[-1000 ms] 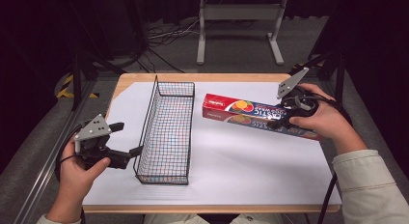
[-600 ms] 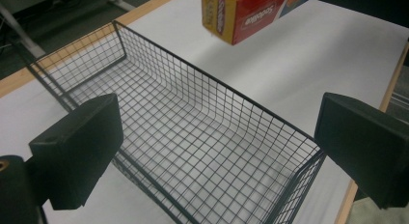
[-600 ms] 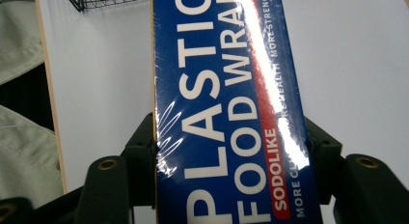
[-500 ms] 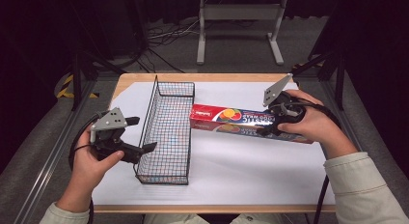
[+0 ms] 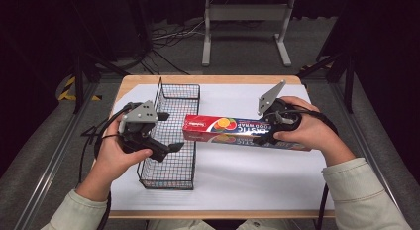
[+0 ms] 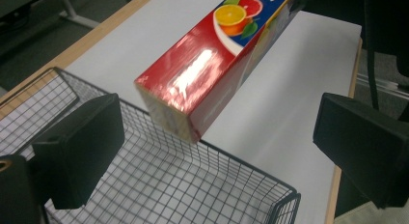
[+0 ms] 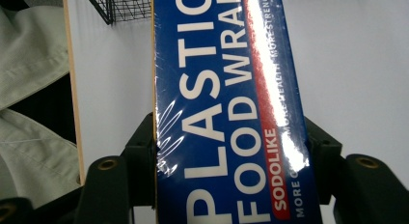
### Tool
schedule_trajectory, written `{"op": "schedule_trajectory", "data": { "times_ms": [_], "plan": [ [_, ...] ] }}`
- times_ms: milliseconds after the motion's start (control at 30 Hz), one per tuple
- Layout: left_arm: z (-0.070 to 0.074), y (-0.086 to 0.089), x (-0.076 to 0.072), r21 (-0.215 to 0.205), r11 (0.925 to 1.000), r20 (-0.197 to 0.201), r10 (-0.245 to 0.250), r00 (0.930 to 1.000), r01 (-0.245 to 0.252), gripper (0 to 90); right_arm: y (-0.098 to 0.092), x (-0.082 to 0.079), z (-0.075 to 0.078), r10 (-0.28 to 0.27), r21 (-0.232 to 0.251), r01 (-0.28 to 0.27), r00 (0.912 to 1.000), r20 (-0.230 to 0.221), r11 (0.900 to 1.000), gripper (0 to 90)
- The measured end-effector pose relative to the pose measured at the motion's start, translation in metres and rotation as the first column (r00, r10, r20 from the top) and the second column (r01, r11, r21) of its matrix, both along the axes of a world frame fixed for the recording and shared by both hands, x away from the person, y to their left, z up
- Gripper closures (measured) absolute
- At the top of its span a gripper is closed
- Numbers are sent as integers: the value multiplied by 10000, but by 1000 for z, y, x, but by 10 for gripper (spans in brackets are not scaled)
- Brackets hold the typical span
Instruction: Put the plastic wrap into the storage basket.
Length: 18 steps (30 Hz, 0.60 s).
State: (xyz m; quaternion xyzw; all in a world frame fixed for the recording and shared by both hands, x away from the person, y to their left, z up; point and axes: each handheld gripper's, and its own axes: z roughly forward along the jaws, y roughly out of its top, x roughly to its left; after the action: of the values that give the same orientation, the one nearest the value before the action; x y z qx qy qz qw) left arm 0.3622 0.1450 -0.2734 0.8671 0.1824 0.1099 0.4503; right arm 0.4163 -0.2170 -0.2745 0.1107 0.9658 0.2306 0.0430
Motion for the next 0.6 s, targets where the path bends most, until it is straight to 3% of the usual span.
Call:
{"op": "schedule_trajectory", "data": {
  "times_ms": [333, 600],
  "plan": [
    [6, -26, 14, 197, 9964, -120, -827, 9965, 829, 47, 9, -3, -5, 359, -11, -359, 9993, 55, 9994, 400],
    [8, -38, 21, 245, 9861, -300, -1633, 9861, 1640, 60, 14, -5, -6, 259, -166, -259, 9997, -3, 9995, 400]
  ]
}}
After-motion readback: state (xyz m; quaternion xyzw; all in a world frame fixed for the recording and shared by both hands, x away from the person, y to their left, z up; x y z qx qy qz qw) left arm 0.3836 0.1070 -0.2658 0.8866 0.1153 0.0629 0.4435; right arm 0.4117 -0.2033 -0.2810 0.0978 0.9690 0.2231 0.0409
